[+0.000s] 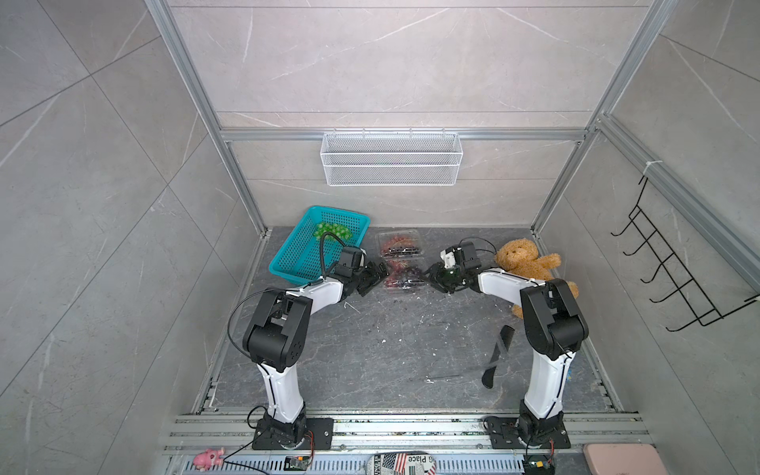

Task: Pack grapes into containers
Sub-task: Move the packing box to the center of the board.

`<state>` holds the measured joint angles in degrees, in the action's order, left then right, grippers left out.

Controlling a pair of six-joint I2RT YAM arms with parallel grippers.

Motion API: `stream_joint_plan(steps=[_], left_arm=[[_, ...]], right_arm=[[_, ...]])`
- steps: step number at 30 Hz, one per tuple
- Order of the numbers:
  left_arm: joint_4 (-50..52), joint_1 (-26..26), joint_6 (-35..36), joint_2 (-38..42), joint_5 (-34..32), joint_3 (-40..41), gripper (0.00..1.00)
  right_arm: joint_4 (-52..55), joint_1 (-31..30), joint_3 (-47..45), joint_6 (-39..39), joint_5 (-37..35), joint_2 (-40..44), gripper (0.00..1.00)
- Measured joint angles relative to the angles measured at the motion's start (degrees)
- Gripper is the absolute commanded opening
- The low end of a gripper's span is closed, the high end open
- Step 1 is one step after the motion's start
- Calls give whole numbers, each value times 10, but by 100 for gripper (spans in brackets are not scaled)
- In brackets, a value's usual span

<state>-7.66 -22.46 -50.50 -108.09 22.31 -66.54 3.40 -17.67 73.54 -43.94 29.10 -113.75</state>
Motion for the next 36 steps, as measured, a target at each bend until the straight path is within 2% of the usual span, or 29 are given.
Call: stream_joint_plan(steps=[27, 36], left_arm=[[64, 1, 1, -108, 24, -159, 99], [91, 4, 21, -115, 34, -180, 99]], right_arm=[[63, 4, 91, 15, -29, -48, 43], [65, 13, 96, 26, -29, -49, 57]])
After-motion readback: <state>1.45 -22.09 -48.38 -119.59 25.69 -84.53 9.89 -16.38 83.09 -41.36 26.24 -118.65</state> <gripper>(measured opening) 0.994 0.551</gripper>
